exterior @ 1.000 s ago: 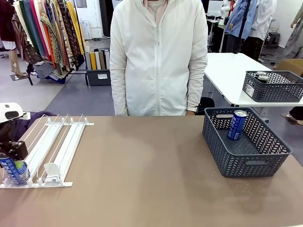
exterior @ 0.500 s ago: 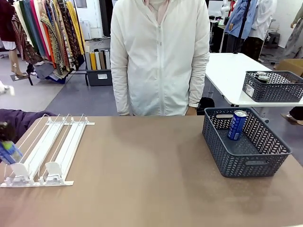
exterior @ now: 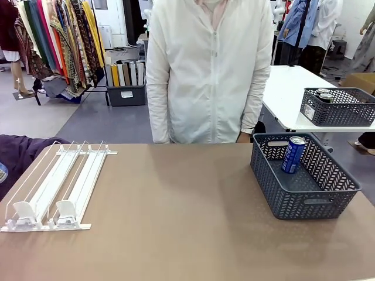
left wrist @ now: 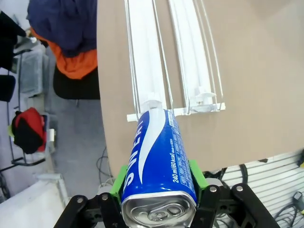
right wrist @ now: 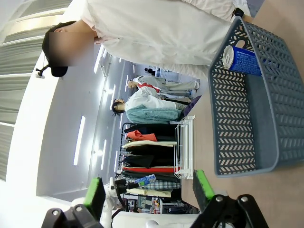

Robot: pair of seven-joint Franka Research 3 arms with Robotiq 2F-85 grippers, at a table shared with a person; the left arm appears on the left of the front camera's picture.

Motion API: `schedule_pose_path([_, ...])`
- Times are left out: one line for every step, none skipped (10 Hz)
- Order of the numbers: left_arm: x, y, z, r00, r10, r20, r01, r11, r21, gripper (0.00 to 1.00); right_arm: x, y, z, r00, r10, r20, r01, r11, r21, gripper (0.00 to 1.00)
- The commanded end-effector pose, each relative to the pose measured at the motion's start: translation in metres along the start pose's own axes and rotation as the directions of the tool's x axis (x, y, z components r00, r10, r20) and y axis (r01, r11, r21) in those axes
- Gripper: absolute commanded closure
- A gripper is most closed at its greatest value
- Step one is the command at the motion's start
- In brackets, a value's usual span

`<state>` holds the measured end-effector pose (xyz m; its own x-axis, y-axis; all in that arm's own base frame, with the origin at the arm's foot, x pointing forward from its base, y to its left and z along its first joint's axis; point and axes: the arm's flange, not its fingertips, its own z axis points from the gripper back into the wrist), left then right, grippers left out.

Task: Retrieve and store the cans from the dispenser.
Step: Pick up one can from the Automatic Can Dispenser and place it in the middle of the table.

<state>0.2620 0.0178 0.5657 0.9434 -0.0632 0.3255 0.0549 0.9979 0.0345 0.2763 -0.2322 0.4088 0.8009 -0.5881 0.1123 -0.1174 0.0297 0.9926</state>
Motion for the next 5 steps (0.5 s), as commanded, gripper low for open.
schedule_pose_path([0.0141, 0.002, -0.0179, 1.0, -0.002, -0.024, 0.002, 1.0, 0.004, 1.0, -0.0012, 0.0044, 0.0013, 1.0, -0.005, -0.012, 0.005, 1.0, -0.002, 0.0])
schedule_pose_path([0.0141, 0.002, -0.0179, 1.0, -0.002, -0.024, 0.002, 1.0, 0.004, 1.0, -0.0012, 0.0044, 0.0013, 1.0, -0.005, -0.012, 0.005, 1.0, -0.002, 0.0])
schedule_pose_path([0.0141, 0.002, -0.0179, 1.0, -0.002, -0.024, 0.002, 1.0, 0.004, 1.0, -0.0012, 0.0044, 0.0013, 1.0, -0.005, -0.012, 0.005, 1.0, -0.002, 0.0])
schedule_pose_path([0.0141, 0.002, -0.0179, 1.0, -0.002, -0.024, 0.002, 1.0, 0.004, 1.0, -0.0012, 0.0044, 0.0013, 1.0, -0.005, -0.012, 0.005, 1.0, -0.002, 0.0])
schedule_pose_path([0.013, 0.0007, -0.0254, 0.999, -0.002, -0.049, 0.002, 1.0, -0.003, 1.0, -0.0012, 0.0044, 0.0013, 1.0, -0.005, -0.012, 0.005, 1.0, -0.002, 0.0])
